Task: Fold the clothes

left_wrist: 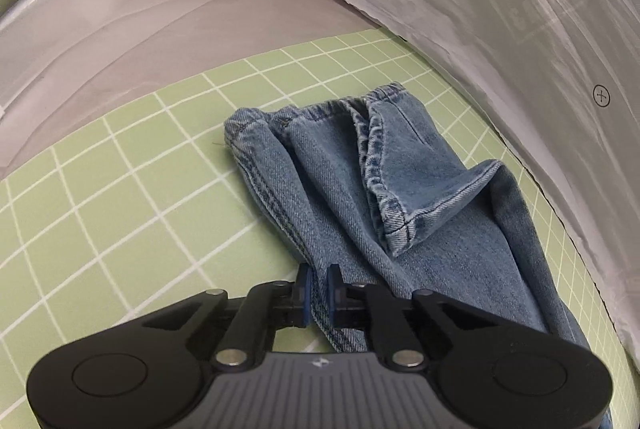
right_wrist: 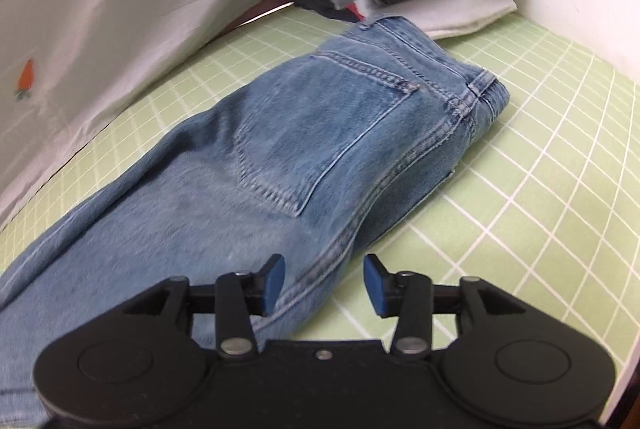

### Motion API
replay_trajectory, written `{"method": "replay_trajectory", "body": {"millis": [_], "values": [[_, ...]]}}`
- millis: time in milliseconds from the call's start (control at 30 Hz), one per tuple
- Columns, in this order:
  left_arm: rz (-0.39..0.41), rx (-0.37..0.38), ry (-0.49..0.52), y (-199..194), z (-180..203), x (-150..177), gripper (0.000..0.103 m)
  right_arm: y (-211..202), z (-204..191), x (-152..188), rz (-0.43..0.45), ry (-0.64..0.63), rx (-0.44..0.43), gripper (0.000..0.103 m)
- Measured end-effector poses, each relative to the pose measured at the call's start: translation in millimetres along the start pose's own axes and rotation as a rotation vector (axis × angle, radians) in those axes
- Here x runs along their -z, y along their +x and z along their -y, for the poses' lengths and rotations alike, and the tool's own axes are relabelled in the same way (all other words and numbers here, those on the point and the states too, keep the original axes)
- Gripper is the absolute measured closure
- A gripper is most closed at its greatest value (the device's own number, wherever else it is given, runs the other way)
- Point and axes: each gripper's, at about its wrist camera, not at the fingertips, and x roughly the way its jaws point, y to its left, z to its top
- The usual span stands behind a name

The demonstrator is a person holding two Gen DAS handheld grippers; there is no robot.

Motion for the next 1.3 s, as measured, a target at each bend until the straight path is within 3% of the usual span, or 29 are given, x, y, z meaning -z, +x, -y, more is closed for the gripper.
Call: {"method": "replay_trajectory", "body": {"millis": [133,200,333,500,700,800,933,1300], "values": [[-0.007,0.003,0.001,-31.2,-34.3,16.3,0.094,-22.6,-1.9,26.2,-0.014,-0.088,-0.031,0.051],[-0.012,-0.018,0.011,-47.9,-42.3,33.4,0.099,-30.2,-1.3,38.6,-0.027,-0.121,-0.042,0.05],[-0.036,-0.048,-0.006,-79.7,-63.3,72.7,0.098,-39.0,1.6,59.4,-0.055,-0.145,-0.074,0.049],[-0.043,-0.061,0.046,-101.1,-69.2,94.1,0.096,-39.5,-1.0,71.3,-0.078,-0.163,-0.127,0.045],[0.023,-0.085,0.13,-130.5,-51.9,91.9,0.075,-41.8,-9.3,78.7,-0.07,-0.205,-0.195,0.036],[0.039,-0.052,0.214,-143.7,-44.2,91.5,0.061,-43.4,-17.6,85.7,-0.074,-0.229,-0.198,0.035],[0.028,-0.021,0.38,-139.4,-28.0,88.6,0.051,-56.5,-30.6,99.5,-0.052,-0.238,-0.177,0.033],[-0.059,0.109,0.601,-86.4,-6.6,62.4,0.054,-76.9,-75.6,149.0,-0.016,-0.166,-0.121,0.028]]}}
